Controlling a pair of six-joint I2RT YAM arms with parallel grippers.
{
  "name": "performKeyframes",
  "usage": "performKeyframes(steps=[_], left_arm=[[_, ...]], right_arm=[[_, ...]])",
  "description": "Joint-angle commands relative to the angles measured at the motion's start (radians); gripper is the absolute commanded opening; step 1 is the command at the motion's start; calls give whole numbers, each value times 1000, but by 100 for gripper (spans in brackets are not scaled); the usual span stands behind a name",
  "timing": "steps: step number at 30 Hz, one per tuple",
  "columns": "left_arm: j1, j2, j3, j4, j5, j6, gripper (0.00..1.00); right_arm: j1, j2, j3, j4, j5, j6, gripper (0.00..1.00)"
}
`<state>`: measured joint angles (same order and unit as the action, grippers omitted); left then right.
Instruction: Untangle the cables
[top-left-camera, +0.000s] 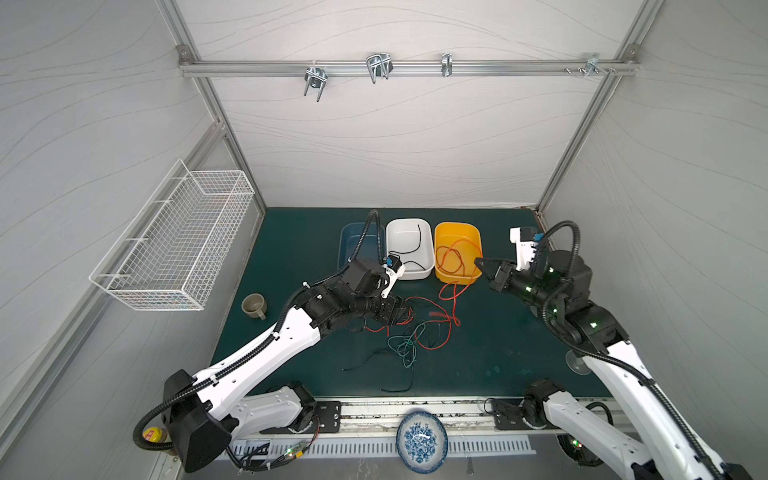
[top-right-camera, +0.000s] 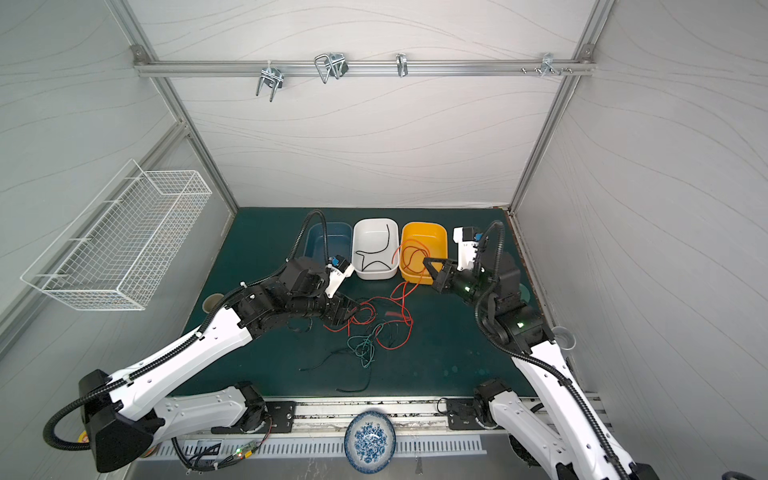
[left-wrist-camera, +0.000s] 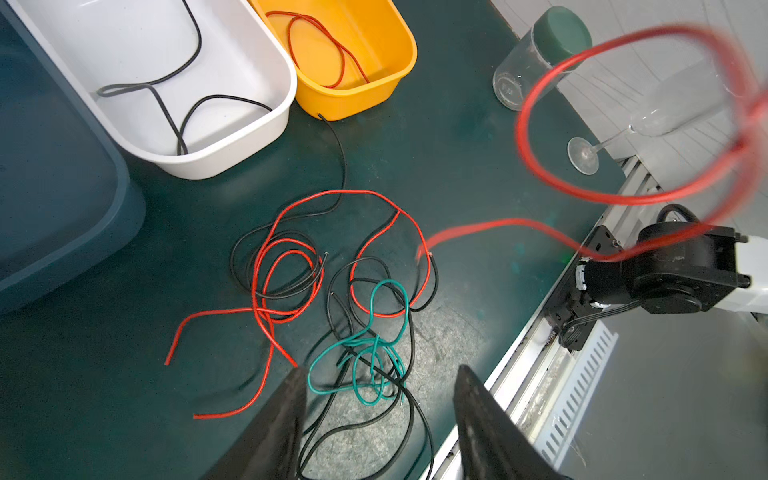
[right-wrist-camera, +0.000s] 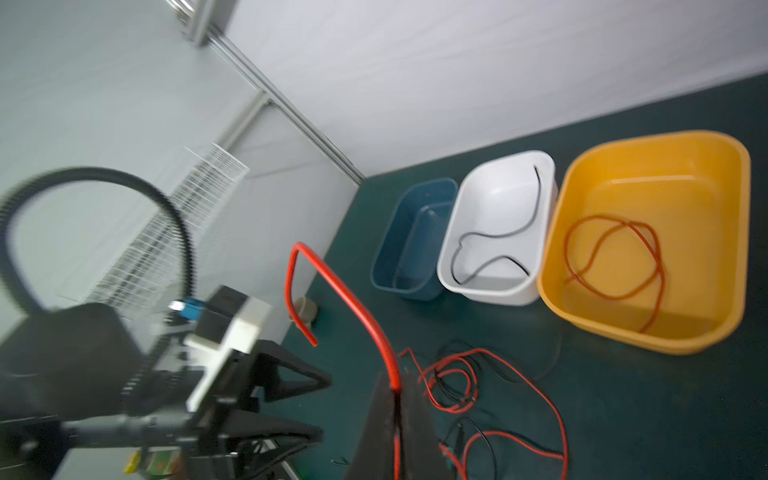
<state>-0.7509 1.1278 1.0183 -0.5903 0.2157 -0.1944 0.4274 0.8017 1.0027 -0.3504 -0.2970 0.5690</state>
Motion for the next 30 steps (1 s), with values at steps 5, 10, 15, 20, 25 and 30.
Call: performKeyframes(steps=[5, 10, 15, 20, 25, 30], left_arm=[[2, -50, -16, 89, 75, 3, 60], [2, -131, -80, 203, 166, -28, 63], [2, -236, -181, 374, 232, -117, 74], [-4, -247, -195, 431, 284, -218, 76], [-46, -215, -227, 569, 293, -359, 76], [-86, -177, -247, 673, 296, -435, 77]], right_arm=[[-4, 83, 237, -161, -71, -3, 0], [-4, 97, 218, -140, -117, 15, 0], [-3, 99, 106, -54, -204, 70, 0], [2, 86, 33, 16, -237, 101, 0], [26, 77, -7, 79, -249, 121, 0], [42, 59, -47, 145, -254, 143, 0]])
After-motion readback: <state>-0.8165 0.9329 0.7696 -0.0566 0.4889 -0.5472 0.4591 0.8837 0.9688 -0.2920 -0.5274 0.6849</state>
